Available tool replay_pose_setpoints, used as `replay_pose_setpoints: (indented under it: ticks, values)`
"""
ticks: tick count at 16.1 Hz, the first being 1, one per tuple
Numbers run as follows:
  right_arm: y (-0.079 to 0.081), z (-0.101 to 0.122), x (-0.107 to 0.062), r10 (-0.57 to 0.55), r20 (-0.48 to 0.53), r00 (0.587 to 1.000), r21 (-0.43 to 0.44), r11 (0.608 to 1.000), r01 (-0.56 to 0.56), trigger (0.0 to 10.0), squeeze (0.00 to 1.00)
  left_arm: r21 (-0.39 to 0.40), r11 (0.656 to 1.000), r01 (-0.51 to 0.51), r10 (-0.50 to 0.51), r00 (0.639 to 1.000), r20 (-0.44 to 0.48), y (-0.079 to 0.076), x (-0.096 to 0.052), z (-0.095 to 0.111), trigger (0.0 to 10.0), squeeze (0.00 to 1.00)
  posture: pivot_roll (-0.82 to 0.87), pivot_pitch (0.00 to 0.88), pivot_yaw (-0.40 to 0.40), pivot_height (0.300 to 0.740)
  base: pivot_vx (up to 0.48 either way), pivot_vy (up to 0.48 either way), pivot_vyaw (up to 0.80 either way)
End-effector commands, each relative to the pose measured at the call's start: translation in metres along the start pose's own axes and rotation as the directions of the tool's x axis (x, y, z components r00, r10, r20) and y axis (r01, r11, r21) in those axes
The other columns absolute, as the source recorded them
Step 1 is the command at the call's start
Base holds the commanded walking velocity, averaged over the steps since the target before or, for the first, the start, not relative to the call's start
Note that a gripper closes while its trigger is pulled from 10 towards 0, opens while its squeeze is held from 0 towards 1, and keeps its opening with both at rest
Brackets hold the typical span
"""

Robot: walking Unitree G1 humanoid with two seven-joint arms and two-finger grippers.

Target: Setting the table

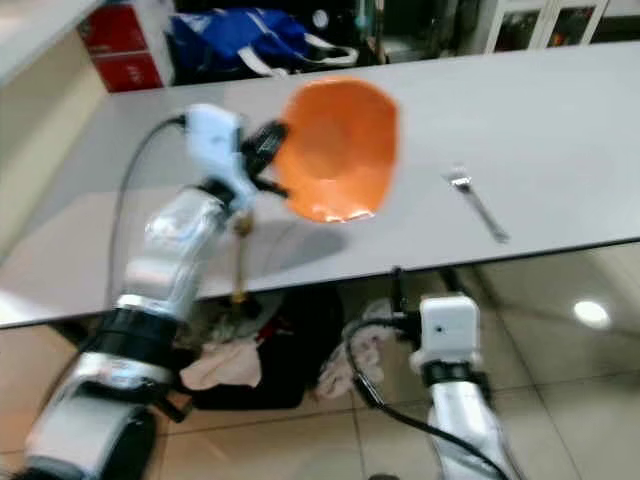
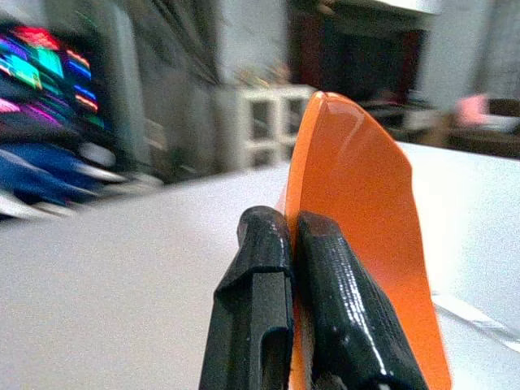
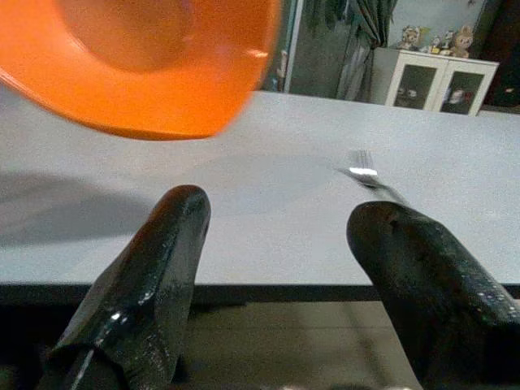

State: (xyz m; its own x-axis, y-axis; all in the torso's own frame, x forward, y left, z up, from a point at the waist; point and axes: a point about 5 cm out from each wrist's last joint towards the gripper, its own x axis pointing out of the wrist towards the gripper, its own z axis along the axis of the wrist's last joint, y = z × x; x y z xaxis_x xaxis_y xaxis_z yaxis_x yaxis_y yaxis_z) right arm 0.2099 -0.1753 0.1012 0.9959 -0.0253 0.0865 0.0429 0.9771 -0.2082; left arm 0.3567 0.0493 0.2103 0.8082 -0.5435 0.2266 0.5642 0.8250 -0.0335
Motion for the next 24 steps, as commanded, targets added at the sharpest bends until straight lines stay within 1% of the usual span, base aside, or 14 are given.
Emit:
replay_pose_setpoints:
  ticks: [1,4,5,7,9,10,12,15,19,20,21,22,23,24]
  values:
    - [0.008,0.006,0.003,0.012,0.024,1.0,0.026,1.0,-0.012,10.0,0.0,-0.059,0.998,-0.023,0.024,1.0,0.011,0.011,0.006,0.014,0.0,0.0,-0.01,0.0,0.098,0.74,0.0,0.0,0.0]
    - [0.01,0.006,0.004,0.015,0.024,1.0,0.027,0.999,-0.016,10.0,0.0,-0.195,0.976,-0.099,0.088,0.994,-0.063,0.021,0.014,0.008,0.0,0.0,-0.01,0.0,0.097,0.74,0.0,0.0,0.0]
    - [0.01,0.006,0.004,0.016,0.024,1.0,0.027,0.999,-0.017,10.0,0.0,-0.218,0.968,-0.127,0.11,0.99,-0.088,0.025,0.015,0.005,0.0,0.0,-0.01,0.0,0.097,0.74,0.0,0.0,0.0]
    - [0.008,0.006,0.003,0.017,0.021,1.0,0.024,1.0,-0.018,10.0,0.0,-0.307,0.913,-0.267,0.198,0.951,-0.236,0.04,0.014,-0.015,0.0,0.0,-0.02,0.0,0.097,0.74,0.0,0.0,0.0]
    - [0.007,0.006,0.002,0.017,0.019,1.0,0.022,1.0,-0.018,10.0,0.0,-0.339,0.881,-0.331,0.231,0.925,-0.301,0.044,0.012,-0.025,0.0,0.0,-0.02,0.0,0.096,0.74,0.0,0.0,0.0]
    - [0.006,0.005,0.001,0.017,0.016,1.0,0.021,1.0,-0.018,10.0,0.0,-0.369,0.851,-0.374,0.246,0.905,-0.348,0.045,0.009,-0.033,0.0,0.0,-0.02,0.0,0.096,0.74,0.0,0.0,0.0]
    - [0.006,0.005,-0.002,0.021,0.012,1.0,0.021,1.0,-0.021,10.0,0.0,-0.406,0.809,-0.424,0.257,0.878,-0.404,0.045,0.006,-0.044,0.0,0.0,-0.02,0.0,0.095,0.74,0.0,0.0,0.0]
    - [0.007,0.005,-0.003,0.026,0.009,1.0,0.021,0.999,-0.026,10.0,0.0,-0.421,0.771,-0.478,0.281,0.849,-0.448,0.049,0.003,-0.051,0.0,0.0,-0.02,0.0,0.095,0.74,0.0,0.0,0.0]
    - [0.007,0.005,-0.003,0.028,0.006,1.0,0.021,0.999,-0.028,10.0,0.0,-0.42,0.757,-0.501,0.297,0.835,-0.463,0.05,0.002,-0.053,0.0,0.0,-0.02,0.0,0.094,0.74,0.0,0.0,0.0]
    - [0.007,0.005,-0.003,0.029,0.004,1.0,0.02,0.999,-0.029,10.0,0.0,-0.425,0.732,-0.532,0.315,0.818,-0.481,0.052,0.0,-0.057,10.0,0.0,-0.03,0.0,0.092,0.74,0.0,0.0,0.0]
    - [0.006,0.005,-0.003,0.03,0.002,1.0,0.018,0.999,-0.03,10.0,0.0,-0.429,0.716,-0.551,0.328,0.808,-0.49,0.052,-0.001,-0.059,10.0,0.06,-0.03,0.0,0.092,0.74,0.0,0.0,0.0]
    - [0.006,0.005,-0.004,0.03,0.001,1.0,0.017,0.999,-0.03,10.0,0.0,-0.434,0.707,-0.558,0.333,0.804,-0.493,0.052,-0.001,-0.059,10.0,0.51,-0.03,0.0,0.092,0.74,0.0,0.0,0.0]
    - [0.006,0.005,-0.004,0.031,0.0,1.0,0.017,0.999,-0.031,10.0,0.0,-0.437,0.703,-0.561,0.334,0.803,-0.494,0.052,-0.001,-0.06,10.0,1.0,-0.03,0.0,0.092,0.74,0.0,0.0,0.0]
    - [0.006,0.005,-0.004,0.031,0.0,1.0,0.017,0.999,-0.031,10.0,0.0,-0.438,0.701,-0.562,0.334,0.802,-0.495,0.052,-0.001,-0.06,10.0,1.0,-0.03,0.0,0.092,0.74,0.0,0.0,0.0]
